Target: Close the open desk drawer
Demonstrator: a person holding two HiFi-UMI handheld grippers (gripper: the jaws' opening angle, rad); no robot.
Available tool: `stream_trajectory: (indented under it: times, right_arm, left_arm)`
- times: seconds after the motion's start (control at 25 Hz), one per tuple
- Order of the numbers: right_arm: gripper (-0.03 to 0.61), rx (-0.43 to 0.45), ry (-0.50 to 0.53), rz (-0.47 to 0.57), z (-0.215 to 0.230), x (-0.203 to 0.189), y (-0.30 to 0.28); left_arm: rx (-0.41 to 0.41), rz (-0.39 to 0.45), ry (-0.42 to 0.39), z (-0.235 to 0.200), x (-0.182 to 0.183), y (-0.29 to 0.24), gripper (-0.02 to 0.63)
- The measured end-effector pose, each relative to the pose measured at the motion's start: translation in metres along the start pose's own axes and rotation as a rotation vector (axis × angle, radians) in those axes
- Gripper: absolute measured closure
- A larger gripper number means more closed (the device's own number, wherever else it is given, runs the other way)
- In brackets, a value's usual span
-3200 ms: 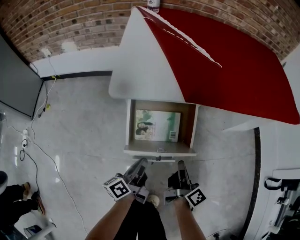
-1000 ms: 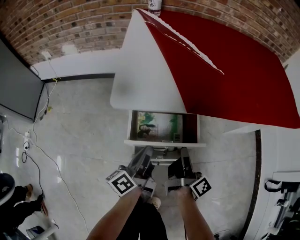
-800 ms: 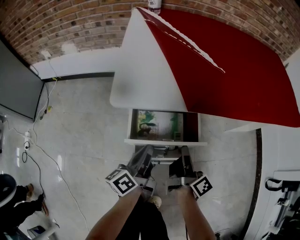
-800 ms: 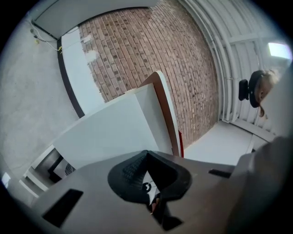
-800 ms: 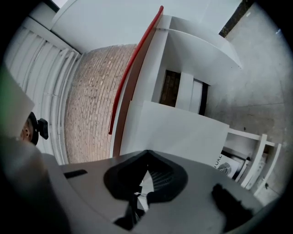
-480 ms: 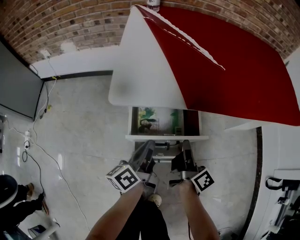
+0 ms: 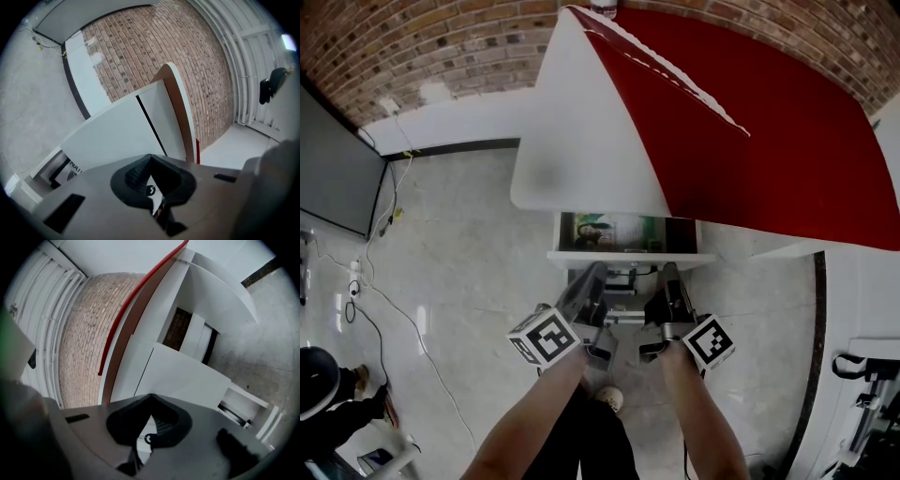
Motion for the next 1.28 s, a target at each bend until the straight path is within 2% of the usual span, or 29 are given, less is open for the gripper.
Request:
stream_trajectory:
  times: [0.16,0.36,0.52,0.8,1.16,1.28]
  right_arm:
    - [0.572,-0.007,0.013,-0.013,-0.001,0.009,-0.014]
    - [0.572,-0.02,-0.013,0.001,-0.003,0.019,-0.027]
    - [0.572,-0.016,-0.016,0.008,-0.002,0.023,-0.036]
    - [0.572,-0.026,-0.003,-0.009,-0.003,0.036,-0.054]
    - [0.572,-0.091,0.086,-0.036,-0.004,0.05,-0.074]
    - [0.572,-0.095,0.097,-0.043,-0.004,0.055,-0.08]
  left_arm:
    - [0.011,-0.002,0.064,0.0,0.013,-0.012,0.604]
    - [0.049,-0.039,0.05,0.0,0.026,-0.025,0.604]
    - [0.049,-0.051,0.054,-0.001,0.033,-0.031,0.604]
    - [0.066,-0.058,0.016,-0.004,0.049,-0.046,0.604]
    - [0.103,-0.099,-0.077,-0.008,0.065,-0.064,0.604]
    - [0.109,-0.114,-0.087,-0.011,0.069,-0.071,0.604]
Point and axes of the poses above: the fingertips, and each gripper's own axes: y backward along the fingers, z to its right, x out of its top, the point moved 2 cm from there along y, backward along the fingers, and after that the axes turned 13 degrees about -z, right-handed, at the moved point
